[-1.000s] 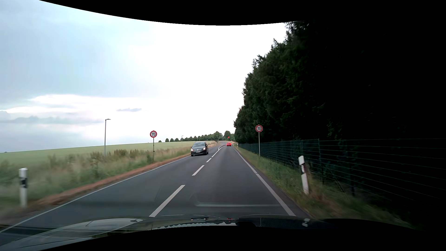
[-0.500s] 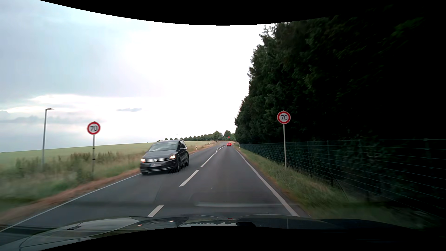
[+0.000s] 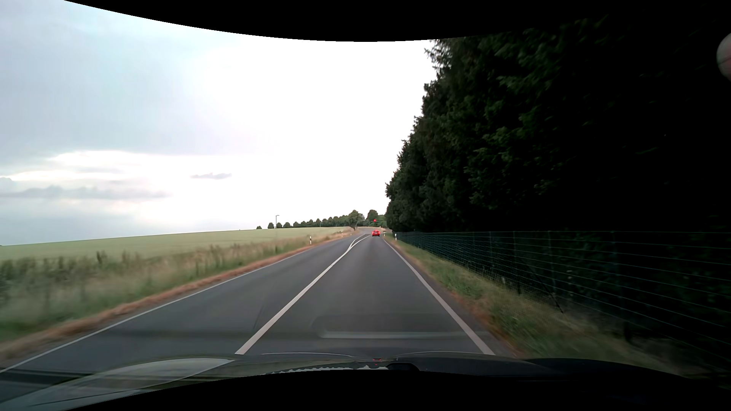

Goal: Follow the waypoints while adhering to traffic rules and regulations

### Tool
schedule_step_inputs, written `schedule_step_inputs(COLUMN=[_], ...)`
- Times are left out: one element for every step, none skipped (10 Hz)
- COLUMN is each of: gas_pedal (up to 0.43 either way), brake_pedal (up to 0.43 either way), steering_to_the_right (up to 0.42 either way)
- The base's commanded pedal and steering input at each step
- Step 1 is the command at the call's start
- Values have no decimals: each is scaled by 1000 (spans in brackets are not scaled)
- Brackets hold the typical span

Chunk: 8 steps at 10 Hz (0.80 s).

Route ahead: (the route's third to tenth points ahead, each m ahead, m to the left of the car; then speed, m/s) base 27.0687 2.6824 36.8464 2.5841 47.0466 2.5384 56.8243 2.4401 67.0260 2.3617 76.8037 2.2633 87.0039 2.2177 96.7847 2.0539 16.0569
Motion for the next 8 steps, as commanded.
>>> schedule_step_inputs(gas_pedal=[130, 130, 130, 130, 130, 130, 118, 110], brake_pedal=[0, 0, 0, 0, 0, 0, 0, 0], steering_to_the_right=[-2, -2, -2, -2, -2, -2, -2, -2])
